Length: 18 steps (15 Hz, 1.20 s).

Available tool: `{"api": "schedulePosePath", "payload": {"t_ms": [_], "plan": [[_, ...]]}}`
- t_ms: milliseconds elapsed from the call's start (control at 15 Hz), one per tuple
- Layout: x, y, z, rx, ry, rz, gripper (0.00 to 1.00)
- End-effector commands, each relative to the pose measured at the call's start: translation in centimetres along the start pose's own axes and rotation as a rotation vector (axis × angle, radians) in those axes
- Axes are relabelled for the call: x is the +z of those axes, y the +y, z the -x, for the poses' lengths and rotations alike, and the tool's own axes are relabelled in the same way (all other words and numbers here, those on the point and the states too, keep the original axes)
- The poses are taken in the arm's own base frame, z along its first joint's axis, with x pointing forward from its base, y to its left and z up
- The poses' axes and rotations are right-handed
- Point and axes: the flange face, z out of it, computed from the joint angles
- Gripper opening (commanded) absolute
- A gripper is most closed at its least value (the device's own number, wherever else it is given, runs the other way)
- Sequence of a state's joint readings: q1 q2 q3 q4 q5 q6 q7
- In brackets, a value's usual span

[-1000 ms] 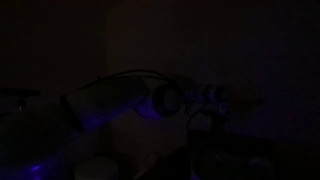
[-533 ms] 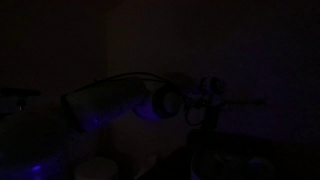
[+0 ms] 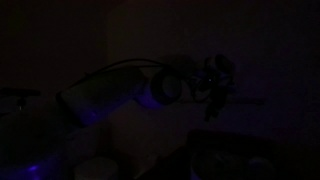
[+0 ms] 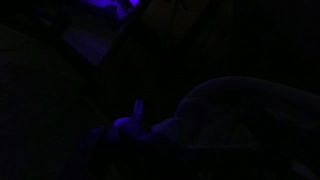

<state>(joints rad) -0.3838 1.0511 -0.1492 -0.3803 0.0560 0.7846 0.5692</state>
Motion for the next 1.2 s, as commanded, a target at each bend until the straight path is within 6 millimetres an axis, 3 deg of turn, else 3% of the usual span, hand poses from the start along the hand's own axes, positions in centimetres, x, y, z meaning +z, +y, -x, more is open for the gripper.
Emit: {"api": "schedulePosePath", "payload": {"t_ms": [0, 133, 267, 333, 733, 933, 1133], "plan": [[3.6, 0.4, -3.9, -0.077, -0.089, 0.005, 1.00], [5.0, -0.8, -5.8, -0.155, -0.089, -0.081, 1.00], [6.1, -3.2, -7.8, -0.201, -0.059, -0.178, 1.00], [6.5, -6.7, -6.9, -0.212, -0.053, -0.240, 1.00], [7.5, -18.3, -6.7, -0.317, 0.032, -0.610, 1.00], [6.8, -22.2, -6.3, -0.297, 0.097, -0.785, 1.00], [5.4, -24.1, -6.2, -0.227, 0.175, -0.942, 1.00]]}}
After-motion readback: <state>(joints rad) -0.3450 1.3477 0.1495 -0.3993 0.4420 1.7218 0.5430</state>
